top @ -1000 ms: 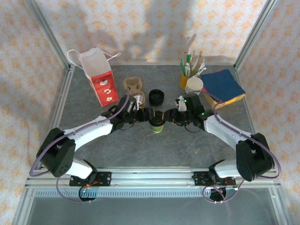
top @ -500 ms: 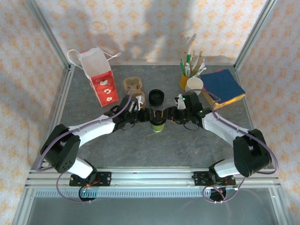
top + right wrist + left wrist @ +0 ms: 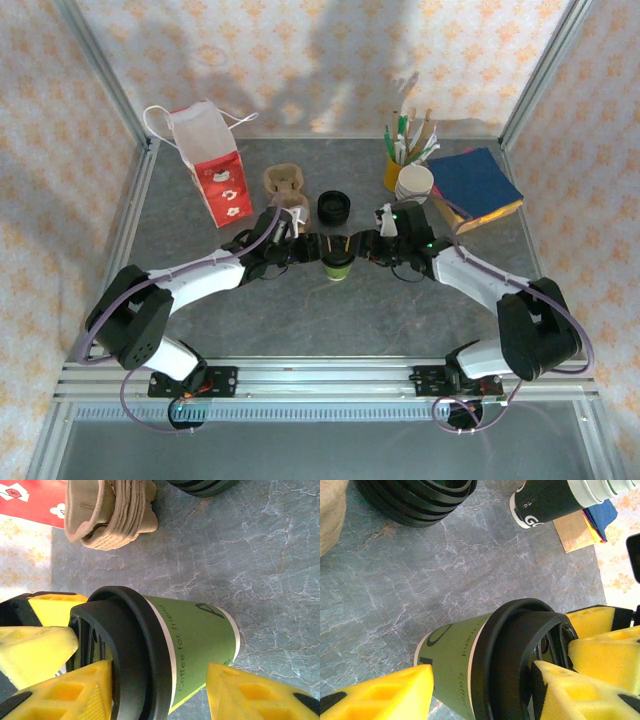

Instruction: Pack the takeout coffee

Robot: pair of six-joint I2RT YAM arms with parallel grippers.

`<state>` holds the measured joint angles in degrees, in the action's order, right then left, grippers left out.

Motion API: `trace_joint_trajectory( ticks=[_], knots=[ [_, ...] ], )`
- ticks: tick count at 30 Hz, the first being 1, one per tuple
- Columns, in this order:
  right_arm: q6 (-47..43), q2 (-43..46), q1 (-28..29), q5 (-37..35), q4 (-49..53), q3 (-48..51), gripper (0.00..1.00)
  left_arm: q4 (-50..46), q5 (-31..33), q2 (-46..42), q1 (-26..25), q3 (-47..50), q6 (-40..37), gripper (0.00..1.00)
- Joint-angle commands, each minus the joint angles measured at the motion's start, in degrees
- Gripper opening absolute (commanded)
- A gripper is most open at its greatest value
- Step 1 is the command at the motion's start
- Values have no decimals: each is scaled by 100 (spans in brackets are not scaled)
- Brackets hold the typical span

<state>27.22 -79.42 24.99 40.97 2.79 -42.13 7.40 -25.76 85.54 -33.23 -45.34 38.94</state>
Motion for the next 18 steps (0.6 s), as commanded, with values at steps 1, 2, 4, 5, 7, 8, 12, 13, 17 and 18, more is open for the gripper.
trace_joint_trajectory(
  ticks=[1,2,4,5,7,8,12,13,17,18],
  knots=[
    [120,-316,-12,-389,479,490,49,-441,137,304,36,267,-150,54],
    [131,-336,-12,-382,469,493,49,-433,127,313,36,268,-134,54],
    [160,-328,-12,-284,396,504,48,-356,85,282,36,290,-96,54],
    [178,-289,-12,-289,385,495,48,-342,88,256,34,302,-97,54],
    [166,-213,-12,-310,401,437,48,-366,67,218,36,286,-114,54],
    [154,-192,-10,-317,417,408,48,-383,77,209,36,276,-123,53],
    [82,-151,-8,-301,540,205,48,-560,256,214,36,150,-150,52],
    [45,-130,-3,-287,563,139,48,-511,247,181,28,143,-137,52],
    [-64,6,38,-239,606,-159,49,-476,246,102,27,-11,-169,51],
    [-78,39,50,-255,656,-246,49,-529,239,95,20,-104,-187,51]
  ],
)
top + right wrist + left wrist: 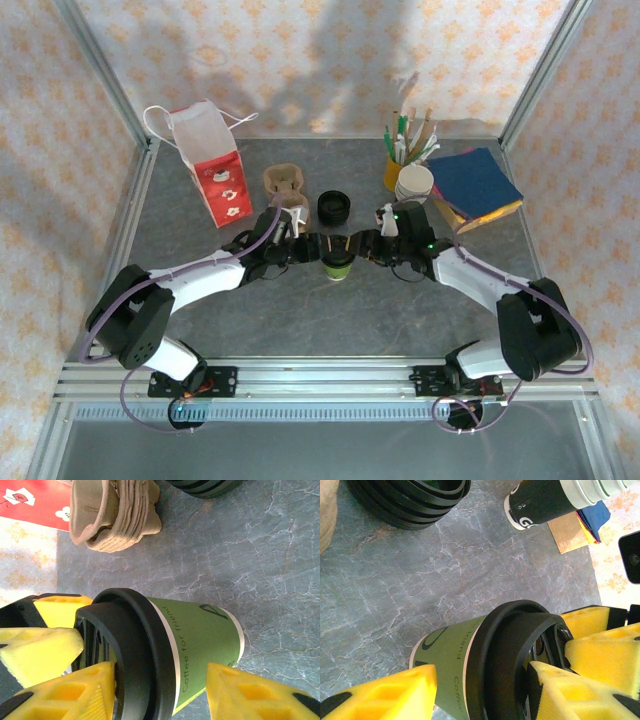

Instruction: Pack the takeout coffee

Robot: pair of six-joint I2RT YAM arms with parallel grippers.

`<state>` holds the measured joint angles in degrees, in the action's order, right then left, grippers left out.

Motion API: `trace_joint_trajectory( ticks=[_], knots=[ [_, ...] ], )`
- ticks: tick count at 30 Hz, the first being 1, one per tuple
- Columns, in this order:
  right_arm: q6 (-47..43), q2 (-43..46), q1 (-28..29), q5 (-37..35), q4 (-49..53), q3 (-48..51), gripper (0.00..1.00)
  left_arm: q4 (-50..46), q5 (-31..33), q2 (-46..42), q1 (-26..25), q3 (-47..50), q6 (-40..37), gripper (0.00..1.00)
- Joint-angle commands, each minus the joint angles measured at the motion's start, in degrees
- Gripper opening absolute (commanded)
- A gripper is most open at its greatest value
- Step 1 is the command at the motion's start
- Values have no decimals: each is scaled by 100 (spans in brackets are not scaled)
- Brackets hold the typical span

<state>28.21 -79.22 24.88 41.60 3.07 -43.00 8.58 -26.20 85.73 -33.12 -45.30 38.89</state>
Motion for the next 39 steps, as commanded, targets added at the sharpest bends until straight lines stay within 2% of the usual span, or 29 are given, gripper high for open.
trace_joint_trajectory(
  ticks=[1,9,14,17,19,20,22,25,28,32,36,39],
  knots=[
    [-194,50,66,-344,690,-258,49,-699,275,74,8,-197,-212,51],
    [-324,299,78,-567,1142,-701,51,-879,211,-85,8,-584,-246,53],
    [-471,484,78,-725,1449,-923,54,-1086,359,-323,8,-731,-292,59],
    [-507,554,82,-781,1666,-1078,65,-1256,727,-600,23,-801,-343,63],
    [-414,662,78,-946,1829,-1190,82,-1288,1064,-869,74,-757,-350,66],
    [-398,740,78,-867,1791,-1194,87,-1289,1206,-986,114,-729,-347,67],
    [-339,1019,69,-334,1401,-1096,90,-1229,1460,-1307,238,-591,-308,69],
    [291,1389,58,-515,1113,-1029,94,-1105,1708,-1721,464,-350,-262,72],
    [78,1419,113,-320,1288,-1253,93,-926,1773,-2105,654,-92,-275,74],
    [100,1259,621,-1541,1857,-1561,91,-862,1879,-2440,795,70,-384,77],
    [99,545,1365,-3018,2971,-2307,89,-840,2053,-2720,813,162,-497,84],
    [216,180,1833,-3911,3373,-2600,89,-858,2134,-2878,808,216,-750,92]
  ],
)
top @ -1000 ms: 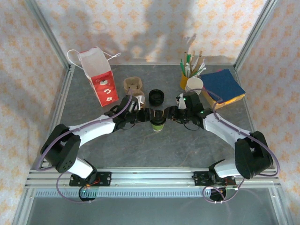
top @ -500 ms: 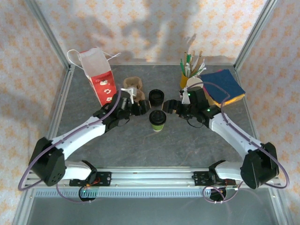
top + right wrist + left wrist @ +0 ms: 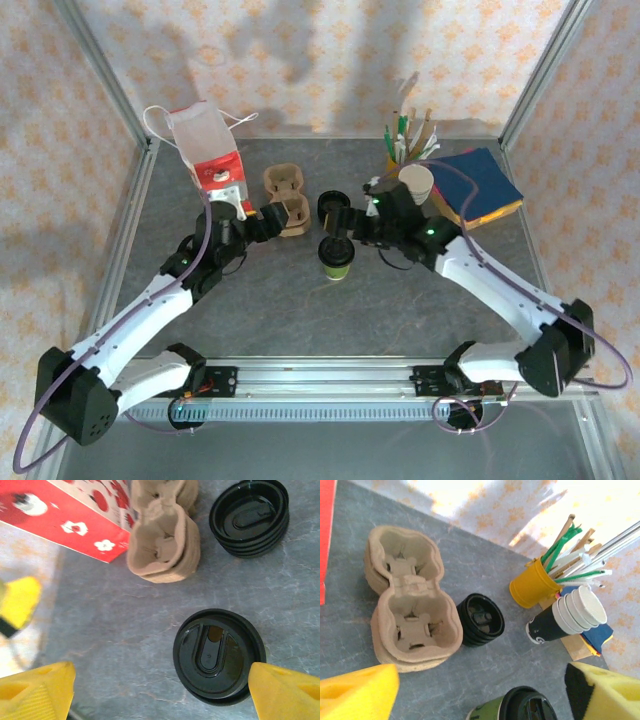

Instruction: Pack the takeout coffee

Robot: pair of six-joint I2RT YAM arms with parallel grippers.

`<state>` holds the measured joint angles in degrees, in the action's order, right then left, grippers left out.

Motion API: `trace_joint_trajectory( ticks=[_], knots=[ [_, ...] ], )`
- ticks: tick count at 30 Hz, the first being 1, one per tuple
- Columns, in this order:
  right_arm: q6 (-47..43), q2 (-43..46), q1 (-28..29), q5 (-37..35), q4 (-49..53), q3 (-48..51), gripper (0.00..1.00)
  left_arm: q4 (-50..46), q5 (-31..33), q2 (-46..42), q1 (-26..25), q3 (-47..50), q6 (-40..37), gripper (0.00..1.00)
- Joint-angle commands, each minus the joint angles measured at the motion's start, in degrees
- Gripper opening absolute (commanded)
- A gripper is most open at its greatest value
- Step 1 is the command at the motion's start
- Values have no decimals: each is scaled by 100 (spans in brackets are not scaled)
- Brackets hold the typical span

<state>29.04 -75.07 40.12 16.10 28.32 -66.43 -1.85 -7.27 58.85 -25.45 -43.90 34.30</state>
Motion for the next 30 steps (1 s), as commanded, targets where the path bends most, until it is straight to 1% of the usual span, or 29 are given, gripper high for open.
trace_joint_trajectory(
  ticks=[1,3,7,11,17,24,30],
  knots=[
    [177,-330,392,-1529,931,-313,89,173,280,-237,40,96,-330,95],
    [270,-606,566,-1861,1160,-453,89,121,346,-332,47,128,-391,99],
    [347,-1057,839,-2173,1416,-680,90,65,409,-439,50,188,-462,99],
    [357,-1415,1026,-2243,1504,-853,91,53,413,-453,60,224,-503,99],
    [333,-1676,1077,-2273,1556,-982,90,97,350,-487,58,254,-504,99],
    [287,-1906,1077,-2324,1643,-1120,81,44,305,-419,66,242,-521,99],
    [243,-2097,1069,-2322,1764,-1264,80,70,288,-383,67,250,-504,99]
  ],
)
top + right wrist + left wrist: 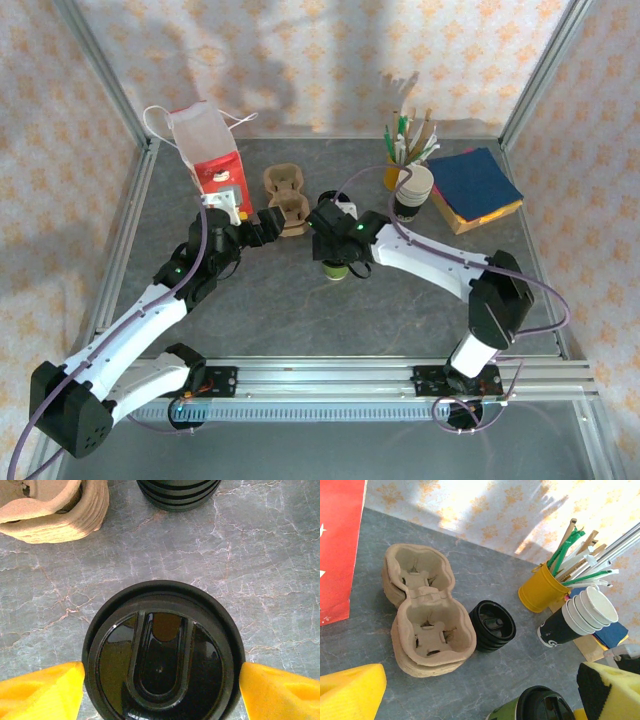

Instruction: Pack the takeout coffee

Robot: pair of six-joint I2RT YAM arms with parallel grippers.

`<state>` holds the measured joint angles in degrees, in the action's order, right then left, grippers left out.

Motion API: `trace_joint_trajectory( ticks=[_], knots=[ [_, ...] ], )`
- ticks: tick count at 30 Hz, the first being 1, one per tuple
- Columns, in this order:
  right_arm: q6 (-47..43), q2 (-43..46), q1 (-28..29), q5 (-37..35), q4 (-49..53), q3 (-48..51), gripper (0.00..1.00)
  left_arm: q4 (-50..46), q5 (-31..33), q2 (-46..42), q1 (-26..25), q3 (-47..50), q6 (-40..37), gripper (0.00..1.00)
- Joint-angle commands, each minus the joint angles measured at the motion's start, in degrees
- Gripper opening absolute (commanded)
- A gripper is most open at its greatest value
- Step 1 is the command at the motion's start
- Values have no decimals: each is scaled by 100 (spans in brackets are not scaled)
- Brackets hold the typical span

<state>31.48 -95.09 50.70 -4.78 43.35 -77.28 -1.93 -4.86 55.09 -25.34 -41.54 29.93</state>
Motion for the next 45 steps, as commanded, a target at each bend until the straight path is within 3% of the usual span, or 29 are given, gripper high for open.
trace_joint_trajectory(
  ticks=[1,8,18,31,45],
  knots=[
    [-18,-121,17,-224,268,-202,80,87,42,-8,56,6,-67,99],
    [-59,-290,19,-245,377,-322,73,88,10,104,73,-12,-68,99],
    [-98,-594,19,-241,681,-497,80,114,29,142,91,-2,-40,99],
    [-112,-742,0,-119,774,-455,72,62,82,13,118,129,-5,99],
    [-115,337,-949,-527,800,412,72,18,69,-51,144,114,-14,99]
  ],
)
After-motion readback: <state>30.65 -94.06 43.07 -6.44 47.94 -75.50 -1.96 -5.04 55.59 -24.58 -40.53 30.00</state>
